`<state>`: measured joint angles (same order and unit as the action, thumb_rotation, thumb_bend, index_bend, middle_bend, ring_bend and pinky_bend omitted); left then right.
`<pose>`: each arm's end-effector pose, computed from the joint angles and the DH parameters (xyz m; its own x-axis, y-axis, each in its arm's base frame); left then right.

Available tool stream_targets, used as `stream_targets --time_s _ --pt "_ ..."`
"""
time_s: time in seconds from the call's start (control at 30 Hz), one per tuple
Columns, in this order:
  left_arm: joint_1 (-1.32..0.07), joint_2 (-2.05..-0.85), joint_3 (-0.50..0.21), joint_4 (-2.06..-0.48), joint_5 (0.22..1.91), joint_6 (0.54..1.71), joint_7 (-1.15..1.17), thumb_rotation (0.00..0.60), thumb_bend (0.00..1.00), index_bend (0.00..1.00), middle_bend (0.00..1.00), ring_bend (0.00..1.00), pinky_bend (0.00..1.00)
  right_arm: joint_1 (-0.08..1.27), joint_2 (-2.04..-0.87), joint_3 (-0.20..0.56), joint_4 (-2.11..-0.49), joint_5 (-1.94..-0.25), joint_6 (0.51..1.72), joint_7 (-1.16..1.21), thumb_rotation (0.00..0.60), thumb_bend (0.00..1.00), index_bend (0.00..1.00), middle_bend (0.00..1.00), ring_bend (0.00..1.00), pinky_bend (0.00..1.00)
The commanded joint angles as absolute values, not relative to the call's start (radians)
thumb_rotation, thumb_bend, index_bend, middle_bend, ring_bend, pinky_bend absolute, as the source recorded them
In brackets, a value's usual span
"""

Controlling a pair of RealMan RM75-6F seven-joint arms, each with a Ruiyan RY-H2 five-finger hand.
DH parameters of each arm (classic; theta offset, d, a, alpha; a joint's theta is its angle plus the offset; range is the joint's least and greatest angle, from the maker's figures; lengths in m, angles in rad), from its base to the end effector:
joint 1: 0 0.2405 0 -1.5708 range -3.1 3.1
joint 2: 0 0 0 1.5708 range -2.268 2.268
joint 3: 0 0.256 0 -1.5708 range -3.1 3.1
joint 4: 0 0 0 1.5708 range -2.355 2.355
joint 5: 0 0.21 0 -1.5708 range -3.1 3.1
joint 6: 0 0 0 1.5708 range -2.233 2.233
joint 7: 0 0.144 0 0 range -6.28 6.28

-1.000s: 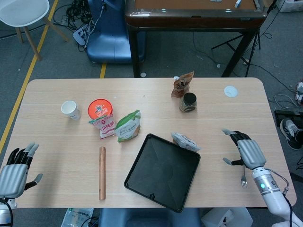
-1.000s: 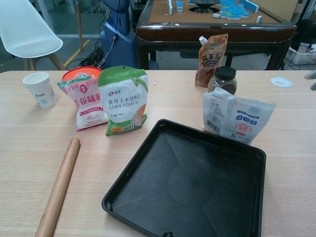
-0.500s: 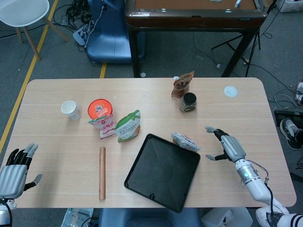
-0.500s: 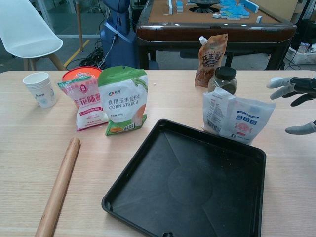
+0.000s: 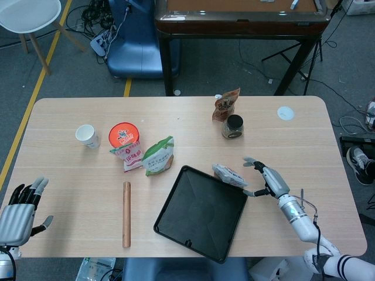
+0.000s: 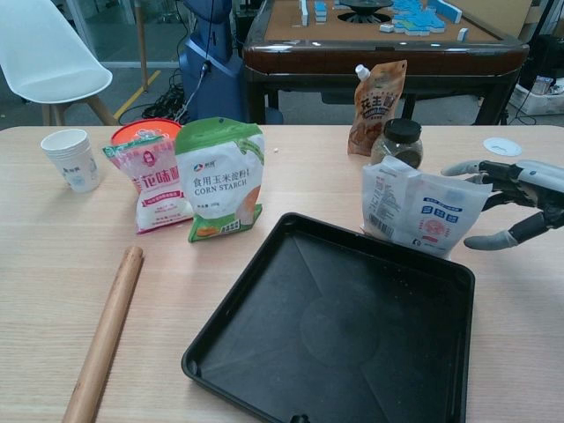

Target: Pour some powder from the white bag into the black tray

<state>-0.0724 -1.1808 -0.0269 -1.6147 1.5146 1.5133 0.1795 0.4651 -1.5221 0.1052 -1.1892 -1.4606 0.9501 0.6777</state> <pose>-0.3053 0.1719 0.1389 0.5000 0.0037 0.8660 0.8659 -0.0140 -0.4999 -0.2834 -0.3032 0.0051 -0.1783 -0.4153 0.8921 -0.9790 -0.0162 -0.2032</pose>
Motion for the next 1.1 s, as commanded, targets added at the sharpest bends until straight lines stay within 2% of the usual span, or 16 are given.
stream_targets --time_s 0.03,0.4,0.63,0.73,1.1 --pt "-0.073 -1.181 -0.027 -1.616 1.515 1.512 0.181 0.6 0.21 0.07 0.09 0.12 0.07 0.484 -1.587 0.097 -1.108 -1.484 0.963 0.73 0.6 0.03 0.12 0.25 0.13 0.19" --pt "-0.073 -1.179 -0.028 -1.623 1.511 1.511 0.19 0.6 0.21 0.07 0.09 0.12 0.07 0.532 -1.688 0.081 -0.965 -1.51 0.957 0.799 0.6 0.03 0.12 0.26 0.14 0.19" --pt "-0.072 -1.181 -0.028 -1.62 1.51 1.511 0.187 0.6 0.21 0.07 0.09 0.12 0.07 0.564 -1.706 0.083 -0.938 -1.502 0.932 0.762 0.6 0.03 0.12 0.26 0.14 0.21" --pt "-0.071 -1.181 -0.027 -1.619 1.511 1.512 0.185 0.6 0.21 0.07 0.09 0.13 0.07 0.575 -1.713 0.084 -0.928 -1.5 0.926 0.741 0.6 0.06 0.12 0.27 0.15 0.21" --pt "-0.069 -1.174 -0.028 -1.621 1.513 1.517 0.183 0.6 0.21 0.07 0.09 0.13 0.07 0.619 -1.724 0.076 -0.88 -1.495 0.876 0.702 0.6 0.47 0.24 0.34 0.22 0.3"
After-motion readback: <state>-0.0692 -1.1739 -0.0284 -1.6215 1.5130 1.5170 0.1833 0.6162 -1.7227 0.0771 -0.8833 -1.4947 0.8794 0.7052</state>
